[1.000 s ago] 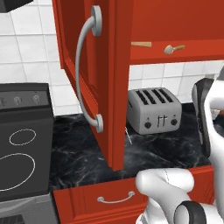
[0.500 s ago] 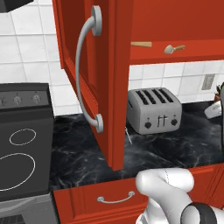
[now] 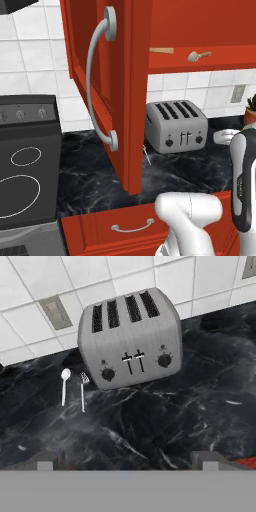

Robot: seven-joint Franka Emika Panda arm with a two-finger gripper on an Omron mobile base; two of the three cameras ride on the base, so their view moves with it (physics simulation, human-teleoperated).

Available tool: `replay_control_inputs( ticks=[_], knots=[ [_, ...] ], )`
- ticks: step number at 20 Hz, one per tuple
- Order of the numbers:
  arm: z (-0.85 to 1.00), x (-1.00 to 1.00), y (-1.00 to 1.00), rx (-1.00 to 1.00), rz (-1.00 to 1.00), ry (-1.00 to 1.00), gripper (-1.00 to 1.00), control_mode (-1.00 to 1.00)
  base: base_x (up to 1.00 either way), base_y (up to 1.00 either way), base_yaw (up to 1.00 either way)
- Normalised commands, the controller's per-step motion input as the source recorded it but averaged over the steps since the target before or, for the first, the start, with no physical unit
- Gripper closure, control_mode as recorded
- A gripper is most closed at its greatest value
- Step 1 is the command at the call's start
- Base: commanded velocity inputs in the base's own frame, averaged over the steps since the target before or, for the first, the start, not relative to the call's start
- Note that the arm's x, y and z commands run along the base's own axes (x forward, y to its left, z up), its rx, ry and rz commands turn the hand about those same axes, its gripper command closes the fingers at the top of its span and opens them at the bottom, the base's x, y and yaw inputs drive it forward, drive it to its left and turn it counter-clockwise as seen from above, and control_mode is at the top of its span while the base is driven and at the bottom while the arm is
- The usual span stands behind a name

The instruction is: Organize the utensils by type. Pick up the wooden spoons from the counter and place them in the open cabinet. Then pick up the metallic utensils from the counter and place them in the open drawer.

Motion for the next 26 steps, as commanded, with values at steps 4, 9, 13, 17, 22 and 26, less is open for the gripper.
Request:
replay_control_inputs(
  ticks=[4,9,13,17,22,26],
  knots=[
    [-0.01,0.06,0.24,0.05,-0.05,0.18,-1.0,-1.0,0.0,0.0,0.0],
    [-0.14,0.02,0.41,0.03,-0.02,0.23,-1.0,-1.0,0.0,0.0,0.0],
    [-0.34,0.02,0.54,0.06,-0.02,0.05,-1.0,-1.0,0.0,0.0,0.0],
    [-0.36,0.15,0.59,0.08,0.0,0.0,-1.0,-1.0,0.0,0.0,0.0],
    [-0.34,0.32,0.61,0.0,-0.01,0.0,-1.0,-1.0,0.0,0.0,0.0],
    [-0.19,0.63,0.4,-0.05,-0.09,0.01,-1.0,-1.0,0.0,0.0,0.0]
  ],
)
